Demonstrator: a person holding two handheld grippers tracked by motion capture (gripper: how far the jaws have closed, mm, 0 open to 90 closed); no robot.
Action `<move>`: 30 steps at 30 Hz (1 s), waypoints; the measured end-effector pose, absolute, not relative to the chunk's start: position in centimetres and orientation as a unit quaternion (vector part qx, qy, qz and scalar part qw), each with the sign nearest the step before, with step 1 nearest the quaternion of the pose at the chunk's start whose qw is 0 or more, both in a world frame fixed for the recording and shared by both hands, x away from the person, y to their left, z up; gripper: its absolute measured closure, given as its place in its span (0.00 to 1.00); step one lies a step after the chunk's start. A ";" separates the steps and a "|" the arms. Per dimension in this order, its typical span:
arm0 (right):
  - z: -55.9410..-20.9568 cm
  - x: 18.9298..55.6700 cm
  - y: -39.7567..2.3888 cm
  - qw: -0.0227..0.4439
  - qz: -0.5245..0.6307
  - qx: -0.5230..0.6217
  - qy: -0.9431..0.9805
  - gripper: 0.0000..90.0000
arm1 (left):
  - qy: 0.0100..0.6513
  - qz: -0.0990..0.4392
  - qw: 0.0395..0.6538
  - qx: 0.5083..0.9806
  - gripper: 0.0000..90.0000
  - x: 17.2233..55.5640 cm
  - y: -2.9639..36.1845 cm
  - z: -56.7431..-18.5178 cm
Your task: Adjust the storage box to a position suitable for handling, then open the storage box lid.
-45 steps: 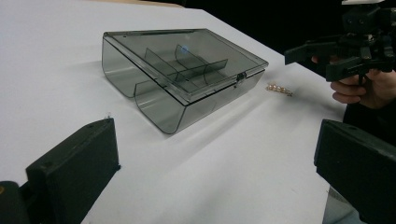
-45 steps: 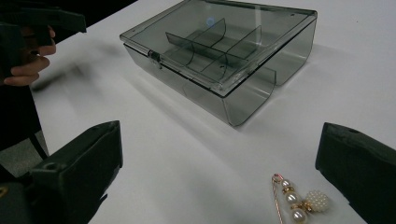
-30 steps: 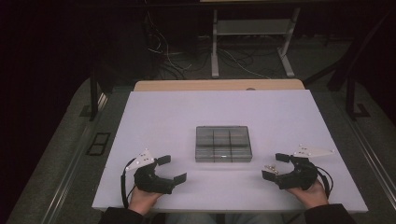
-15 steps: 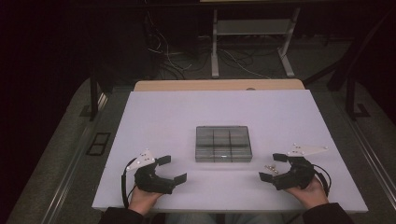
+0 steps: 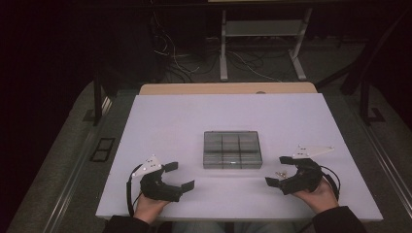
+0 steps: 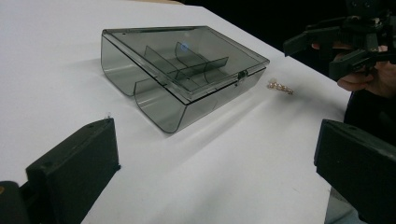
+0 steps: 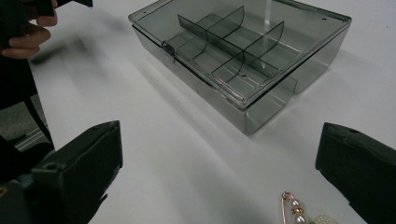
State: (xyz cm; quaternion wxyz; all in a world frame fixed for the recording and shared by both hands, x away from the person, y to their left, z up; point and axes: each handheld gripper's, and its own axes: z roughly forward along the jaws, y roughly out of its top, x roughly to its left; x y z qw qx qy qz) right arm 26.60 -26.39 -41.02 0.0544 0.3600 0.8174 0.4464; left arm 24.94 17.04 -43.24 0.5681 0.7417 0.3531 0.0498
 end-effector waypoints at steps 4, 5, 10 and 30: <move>-40.9 26.9 -25.9 0.049 0.440 0.357 0.823 0.00 | 0.353 0.050 0.568 0.742 0.00 24.9 17.0 -43.3; -40.9 27.0 -25.8 0.049 0.439 0.356 0.823 0.00 | 0.353 0.049 0.568 0.742 0.00 24.9 17.0 -43.3; -40.9 27.4 -25.0 0.048 0.431 0.349 0.831 0.00 | 0.353 0.047 0.568 0.742 0.00 24.9 17.0 -43.3; -41.7 29.0 -23.3 0.044 0.396 0.342 0.851 0.08 | 0.350 0.048 0.566 0.745 0.00 24.9 17.0 -43.3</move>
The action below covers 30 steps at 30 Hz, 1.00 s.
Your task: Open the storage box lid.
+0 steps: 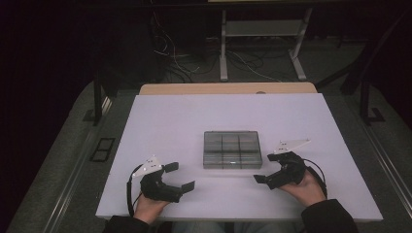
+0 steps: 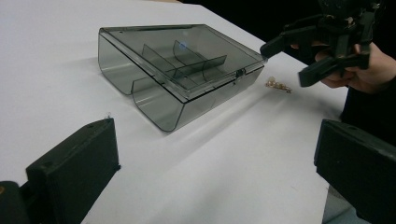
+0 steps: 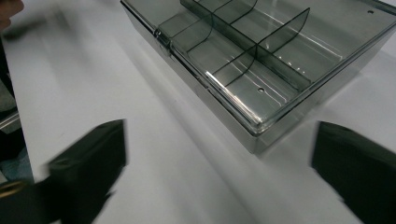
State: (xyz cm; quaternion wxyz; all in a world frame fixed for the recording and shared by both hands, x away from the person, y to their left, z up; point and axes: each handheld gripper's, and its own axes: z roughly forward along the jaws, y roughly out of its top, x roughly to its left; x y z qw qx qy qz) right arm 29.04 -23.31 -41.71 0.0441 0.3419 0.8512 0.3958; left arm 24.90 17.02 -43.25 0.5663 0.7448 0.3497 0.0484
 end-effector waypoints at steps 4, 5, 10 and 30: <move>-41.7 29.2 -23.7 0.050 0.396 0.345 0.850 0.22 | 0.349 0.049 0.567 0.744 0.00 24.9 17.0 -43.3; -41.7 29.2 -23.7 0.050 0.396 0.345 0.850 0.22 | 0.349 0.049 0.567 0.744 0.00 24.9 17.0 -43.3; -41.9 29.6 -24.1 0.059 0.395 0.355 0.845 0.46 | 0.350 0.048 0.567 0.744 0.00 24.9 17.1 -43.3; -42.2 30.0 -24.2 0.068 0.381 0.357 0.850 0.76 | 0.354 0.051 0.568 0.741 0.00 24.9 17.2 -43.2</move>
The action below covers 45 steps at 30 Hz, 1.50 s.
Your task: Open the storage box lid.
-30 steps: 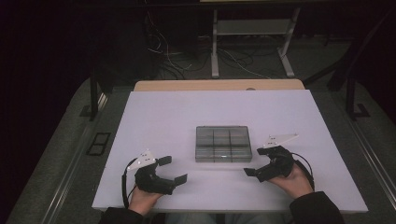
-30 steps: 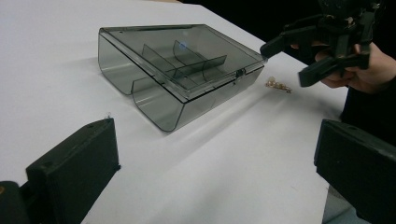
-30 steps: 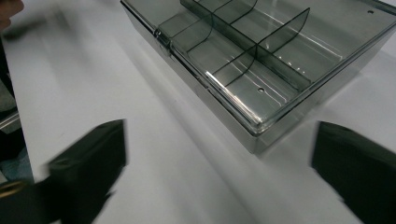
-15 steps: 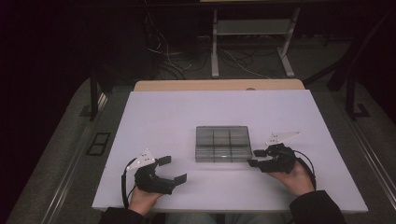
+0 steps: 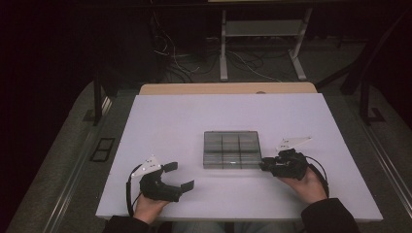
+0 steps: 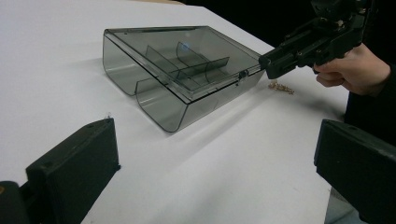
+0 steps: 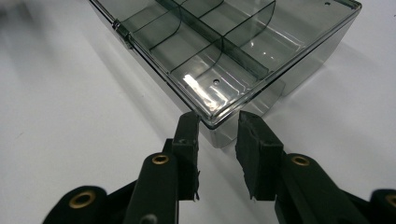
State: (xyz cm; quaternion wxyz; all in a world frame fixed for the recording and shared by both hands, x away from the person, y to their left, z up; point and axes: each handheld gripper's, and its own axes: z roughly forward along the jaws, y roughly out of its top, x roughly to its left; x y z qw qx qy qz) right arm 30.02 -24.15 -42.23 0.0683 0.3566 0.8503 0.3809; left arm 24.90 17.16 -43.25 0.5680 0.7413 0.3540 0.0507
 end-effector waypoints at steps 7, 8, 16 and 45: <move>-42.1 29.8 -24.2 0.074 0.384 0.352 0.850 0.84 | 0.355 0.050 0.567 0.742 0.00 24.9 17.2 -43.2; -42.1 29.8 -24.2 0.074 0.384 0.352 0.850 0.84 | 0.355 0.050 0.567 0.742 0.00 24.9 17.2 -43.2; -41.8 29.7 -24.3 0.072 0.394 0.345 0.849 0.92 | 0.354 0.053 0.568 0.741 0.00 24.9 17.3 -43.2; -38.5 31.9 -24.9 0.050 0.445 0.323 0.834 0.99 | 0.308 0.085 0.559 0.765 0.00 27.6 16.3 -40.9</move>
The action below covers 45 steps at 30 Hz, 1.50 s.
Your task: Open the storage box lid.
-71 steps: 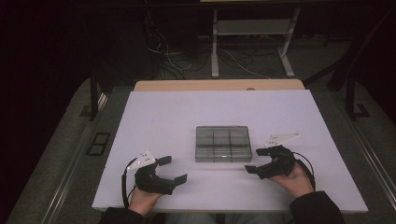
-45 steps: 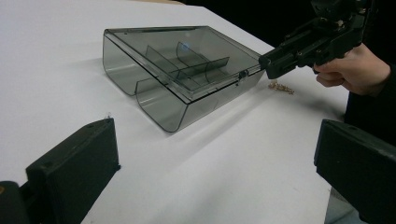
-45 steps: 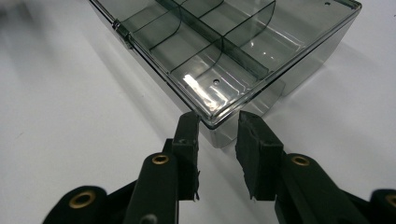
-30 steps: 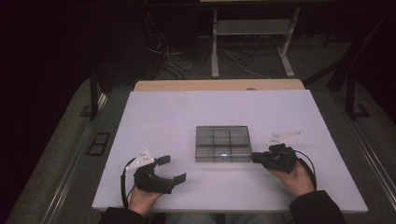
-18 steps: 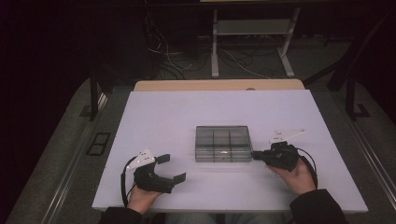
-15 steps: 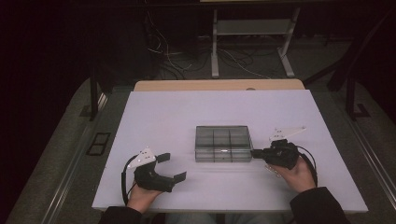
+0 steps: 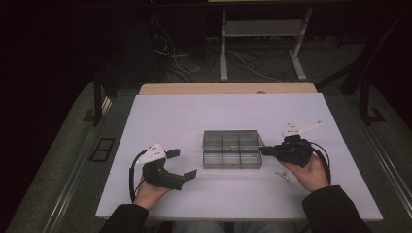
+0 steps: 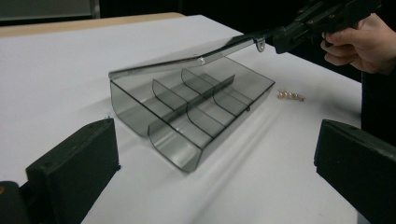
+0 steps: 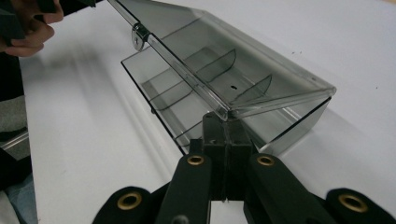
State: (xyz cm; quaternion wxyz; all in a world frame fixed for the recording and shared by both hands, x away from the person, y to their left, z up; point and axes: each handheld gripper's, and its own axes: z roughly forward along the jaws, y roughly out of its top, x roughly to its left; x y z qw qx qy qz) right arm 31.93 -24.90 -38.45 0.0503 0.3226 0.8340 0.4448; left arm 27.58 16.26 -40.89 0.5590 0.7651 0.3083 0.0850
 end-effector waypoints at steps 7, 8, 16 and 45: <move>-37.6 32.6 -24.7 0.053 0.446 0.318 0.834 0.99 | 0.297 0.093 0.561 0.767 0.00 29.2 15.4 -39.8; -37.4 32.8 -24.6 0.056 0.446 0.317 0.835 0.99 | 0.295 0.095 0.563 0.767 0.00 29.4 15.2 -39.6; -37.0 33.4 -24.4 0.058 0.447 0.318 0.834 0.99 | 0.290 0.089 0.555 0.774 0.00 31.1 14.0 -39.0; -35.7 36.1 -24.3 0.066 0.453 0.326 0.827 0.99 | 0.291 0.098 0.551 0.776 0.25 36.0 11.7 -37.1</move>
